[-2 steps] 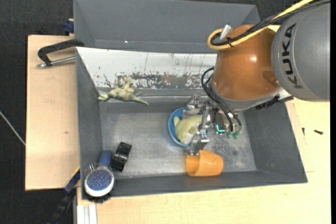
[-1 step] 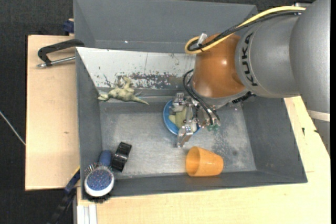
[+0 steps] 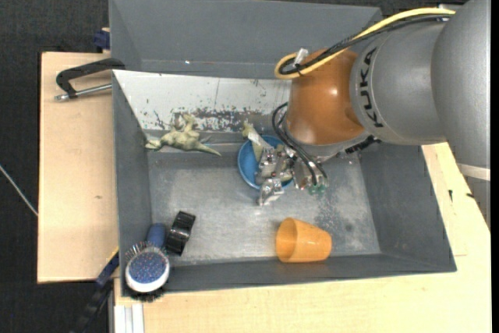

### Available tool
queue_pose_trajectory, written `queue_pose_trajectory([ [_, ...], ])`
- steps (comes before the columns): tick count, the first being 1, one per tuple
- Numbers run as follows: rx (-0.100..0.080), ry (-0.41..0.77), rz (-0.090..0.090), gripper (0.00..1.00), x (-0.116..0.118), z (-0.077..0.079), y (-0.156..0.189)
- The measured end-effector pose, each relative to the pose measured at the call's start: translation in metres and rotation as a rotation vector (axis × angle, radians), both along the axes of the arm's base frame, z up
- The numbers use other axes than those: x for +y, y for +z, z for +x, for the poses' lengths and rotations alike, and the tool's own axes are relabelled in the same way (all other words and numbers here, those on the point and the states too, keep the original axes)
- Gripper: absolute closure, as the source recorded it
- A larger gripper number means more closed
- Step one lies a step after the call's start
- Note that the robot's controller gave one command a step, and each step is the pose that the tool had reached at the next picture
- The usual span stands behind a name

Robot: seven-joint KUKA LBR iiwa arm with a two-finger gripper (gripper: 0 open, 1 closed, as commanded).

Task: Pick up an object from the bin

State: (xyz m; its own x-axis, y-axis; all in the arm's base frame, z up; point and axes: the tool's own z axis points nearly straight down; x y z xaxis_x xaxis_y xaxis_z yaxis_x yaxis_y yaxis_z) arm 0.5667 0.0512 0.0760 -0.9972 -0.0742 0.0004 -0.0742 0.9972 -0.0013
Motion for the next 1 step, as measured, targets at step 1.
queue_pose_trajectory([
  [1, -0.015, 0.187, 0.002, 1.0, -0.0011, -0.0015, 0.1469],
])
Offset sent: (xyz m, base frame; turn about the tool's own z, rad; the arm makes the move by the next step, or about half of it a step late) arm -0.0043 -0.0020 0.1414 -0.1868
